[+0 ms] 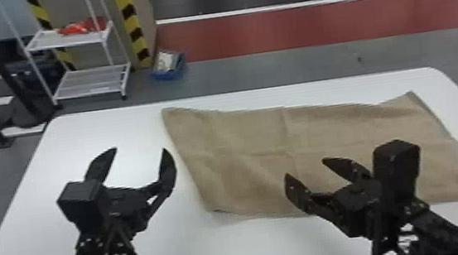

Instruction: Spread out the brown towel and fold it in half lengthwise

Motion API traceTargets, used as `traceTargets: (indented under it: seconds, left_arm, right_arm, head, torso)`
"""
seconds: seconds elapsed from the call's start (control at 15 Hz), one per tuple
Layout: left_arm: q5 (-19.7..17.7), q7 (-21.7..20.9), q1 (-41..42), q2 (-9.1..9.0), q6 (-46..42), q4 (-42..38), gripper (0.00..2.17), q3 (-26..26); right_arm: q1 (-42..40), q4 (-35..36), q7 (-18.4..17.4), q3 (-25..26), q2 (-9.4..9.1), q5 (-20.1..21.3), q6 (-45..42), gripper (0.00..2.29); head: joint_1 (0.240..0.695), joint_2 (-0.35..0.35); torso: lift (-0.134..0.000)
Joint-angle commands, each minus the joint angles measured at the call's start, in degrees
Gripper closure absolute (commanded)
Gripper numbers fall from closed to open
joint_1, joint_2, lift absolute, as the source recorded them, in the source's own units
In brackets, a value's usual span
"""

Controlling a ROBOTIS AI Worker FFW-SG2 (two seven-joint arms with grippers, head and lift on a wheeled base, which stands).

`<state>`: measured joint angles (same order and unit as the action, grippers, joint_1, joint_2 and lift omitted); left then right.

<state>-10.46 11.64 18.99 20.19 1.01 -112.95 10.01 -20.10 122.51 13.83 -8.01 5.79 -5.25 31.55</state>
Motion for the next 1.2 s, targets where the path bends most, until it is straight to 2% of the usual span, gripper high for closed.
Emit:
traceTargets:
  seconds: [0.0,0.33,0.4,0.53,0.67,0.87,0.93,1.07,1.13]
  left_arm:
    - [0.0,0.1,0.0,-0.16,0.0,0.1,0.07,-0.1]
    - [-0.2,0.1,0.1,0.02,-1.1,0.8,0.07,0.0]
    - [-0.2,0.1,0.1,0.20,-1.1,0.8,0.07,0.1]
    - [-0.3,0.1,0.1,0.37,-1.2,0.7,0.07,-0.1]
    - [-0.4,0.1,0.1,0.46,-1.2,0.8,0.07,-0.1]
    - [-0.4,0.1,0.2,0.55,-1.4,0.8,0.07,-0.2]
    - [-0.4,0.1,0.3,0.55,-1.6,0.8,0.07,-0.3]
    - [-0.5,0.1,0.3,0.64,-1.8,0.8,0.07,-0.3]
    - [-0.5,0.1,0.3,0.55,-1.8,0.8,0.07,-0.3]
  right_arm:
    - [3.9,-4.4,-1.2,-7.5,0.01,0.4,-2.4,0.19]
    - [13.1,-16.1,-4.0,-17.8,-0.17,1.9,-6.8,0.22]
    - [14.8,-17.9,-4.3,-19.8,-0.26,3.1,-6.8,0.32]
    - [17.5,-21.3,-4.9,-22.2,-1.84,5.3,-6.3,0.35]
    - [20.3,-25.3,-5.6,-23.3,-3.69,6.8,-3.8,0.35]
    - [22.6,-28.2,-6.1,-24.9,-4.39,7.6,-1.7,0.35]
    - [22.7,-28.5,-6.1,-24.9,-5.00,8.7,-0.8,0.46]
    - [23.2,-28.8,-6.1,-24.7,-5.09,8.8,0.1,0.54]
    - [23.3,-28.8,-6.1,-24.6,-5.09,8.9,1.6,0.69]
  head:
    - [0.695,0.125]
    - [0.695,0.256]
    - [0.695,0.270]
    - [0.695,0.291]
    - [0.695,0.320]
    - [0.695,0.336]
    - [0.695,0.339]
    - [0.695,0.344]
    - [0.695,0.344]
  torso:
    - [-0.128]
    - [-0.128]
    - [-0.128]
    - [-0.128]
    - [-0.128]
    - [-0.128]
    - [-0.128]
    - [-0.128]
    - [-0.128]
